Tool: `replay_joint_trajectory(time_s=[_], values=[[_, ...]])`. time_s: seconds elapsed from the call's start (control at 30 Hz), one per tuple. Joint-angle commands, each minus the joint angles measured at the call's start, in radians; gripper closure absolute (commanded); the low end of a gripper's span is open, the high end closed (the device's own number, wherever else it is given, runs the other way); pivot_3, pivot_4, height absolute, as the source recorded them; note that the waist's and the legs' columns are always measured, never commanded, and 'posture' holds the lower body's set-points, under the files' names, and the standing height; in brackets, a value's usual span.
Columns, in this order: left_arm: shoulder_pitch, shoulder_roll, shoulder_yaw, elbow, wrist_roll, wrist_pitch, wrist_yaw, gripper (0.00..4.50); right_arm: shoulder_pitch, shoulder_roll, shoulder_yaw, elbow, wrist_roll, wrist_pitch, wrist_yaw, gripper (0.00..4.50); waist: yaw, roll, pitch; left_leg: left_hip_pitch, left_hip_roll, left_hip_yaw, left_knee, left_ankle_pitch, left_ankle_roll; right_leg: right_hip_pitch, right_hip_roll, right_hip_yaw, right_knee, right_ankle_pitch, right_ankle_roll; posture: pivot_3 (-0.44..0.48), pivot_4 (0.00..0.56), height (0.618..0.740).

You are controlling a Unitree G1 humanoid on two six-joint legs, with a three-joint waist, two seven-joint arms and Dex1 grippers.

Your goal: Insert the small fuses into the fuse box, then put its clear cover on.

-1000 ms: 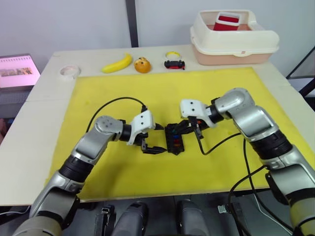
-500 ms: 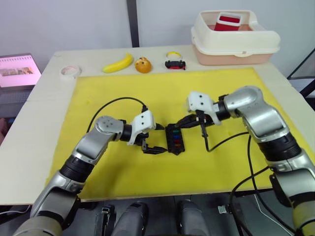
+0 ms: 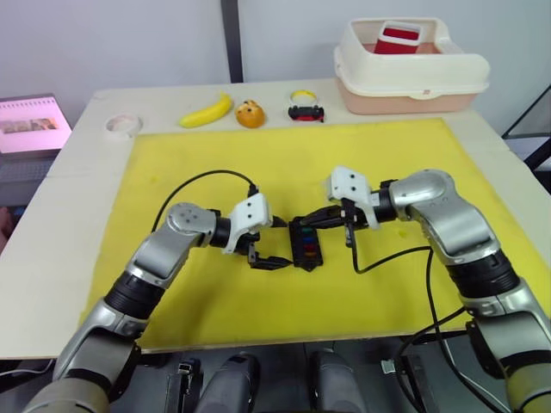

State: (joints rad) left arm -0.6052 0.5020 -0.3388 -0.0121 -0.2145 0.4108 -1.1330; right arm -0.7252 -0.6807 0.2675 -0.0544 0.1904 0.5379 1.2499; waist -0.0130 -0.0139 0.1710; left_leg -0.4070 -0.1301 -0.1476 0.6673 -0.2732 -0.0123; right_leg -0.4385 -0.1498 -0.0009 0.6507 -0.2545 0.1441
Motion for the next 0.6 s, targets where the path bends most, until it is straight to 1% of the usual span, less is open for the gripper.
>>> replay_joint_trajectory(time_s=[0.03,0.27,0.43,0.6], values=[[-0.023,0.001,0.011,-0.012,0.002,-0.007,-0.002,0.00,-0.002,-0.001,-0.002,-0.006,0.004,-0.013,-0.001,4.49,0.000,0.000,0.000,0.000,0.000,0.000,0.000,0.000,0.000,0.000,0.000,0.000,0.000,0.000,0.000,0.000,0.150,0.740],[-0.019,0.002,0.016,-0.020,0.002,-0.002,-0.001,0.00,0.020,0.000,0.018,0.021,-0.002,-0.018,0.005,4.49,0.000,0.000,0.000,0.000,0.000,0.000,0.000,0.000,0.000,0.000,0.000,0.000,0.000,0.000,0.000,0.000,0.150,0.740],[-0.020,0.002,0.015,-0.022,0.001,0.000,-0.002,0.00,0.052,0.008,0.060,0.095,-0.043,-0.066,-0.005,4.49,0.000,0.000,0.000,0.001,0.000,0.000,0.000,0.000,0.000,0.001,0.000,0.000,0.000,0.000,0.000,0.000,0.150,0.740],[-0.018,0.005,0.016,-0.027,0.000,0.004,-0.002,0.00,0.051,-0.001,0.065,0.096,-0.049,-0.071,-0.001,4.49,0.001,0.000,0.000,0.004,0.000,-0.001,0.000,0.000,0.000,0.005,0.000,0.000,-0.001,0.000,0.000,0.000,0.150,0.740]])
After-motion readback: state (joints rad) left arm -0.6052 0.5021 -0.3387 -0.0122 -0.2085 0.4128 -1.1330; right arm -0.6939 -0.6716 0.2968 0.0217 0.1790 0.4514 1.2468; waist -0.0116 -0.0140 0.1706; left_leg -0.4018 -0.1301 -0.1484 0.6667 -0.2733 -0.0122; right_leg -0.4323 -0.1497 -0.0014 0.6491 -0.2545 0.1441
